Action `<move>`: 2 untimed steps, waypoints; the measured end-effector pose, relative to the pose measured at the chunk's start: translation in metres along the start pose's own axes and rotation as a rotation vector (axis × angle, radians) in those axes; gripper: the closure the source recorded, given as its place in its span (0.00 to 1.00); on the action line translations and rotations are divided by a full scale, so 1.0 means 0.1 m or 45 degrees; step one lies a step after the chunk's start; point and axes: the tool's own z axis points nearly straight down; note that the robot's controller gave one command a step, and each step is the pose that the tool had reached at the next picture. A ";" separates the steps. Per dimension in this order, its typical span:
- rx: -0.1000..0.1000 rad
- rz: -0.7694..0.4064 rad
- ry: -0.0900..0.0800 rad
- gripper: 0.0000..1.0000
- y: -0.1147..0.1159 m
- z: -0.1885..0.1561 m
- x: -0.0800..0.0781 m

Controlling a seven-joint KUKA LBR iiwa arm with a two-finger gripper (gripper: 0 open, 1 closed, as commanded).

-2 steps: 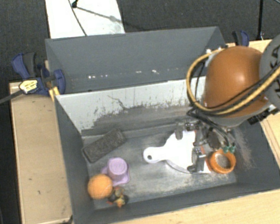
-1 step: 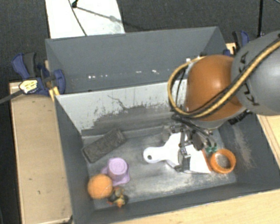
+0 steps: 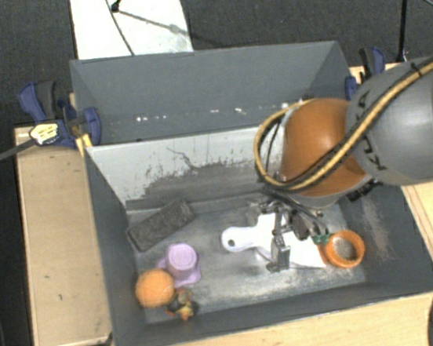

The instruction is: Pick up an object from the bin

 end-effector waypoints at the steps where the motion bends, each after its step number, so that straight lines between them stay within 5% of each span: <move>1: 0.000 0.343 -0.004 1.00 -0.16 0.35 -0.52; 2: 0.000 0.343 -0.004 1.00 -0.16 0.35 -0.52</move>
Offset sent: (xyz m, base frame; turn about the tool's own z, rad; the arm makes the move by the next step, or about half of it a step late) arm 0.0000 0.0000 0.0000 0.0000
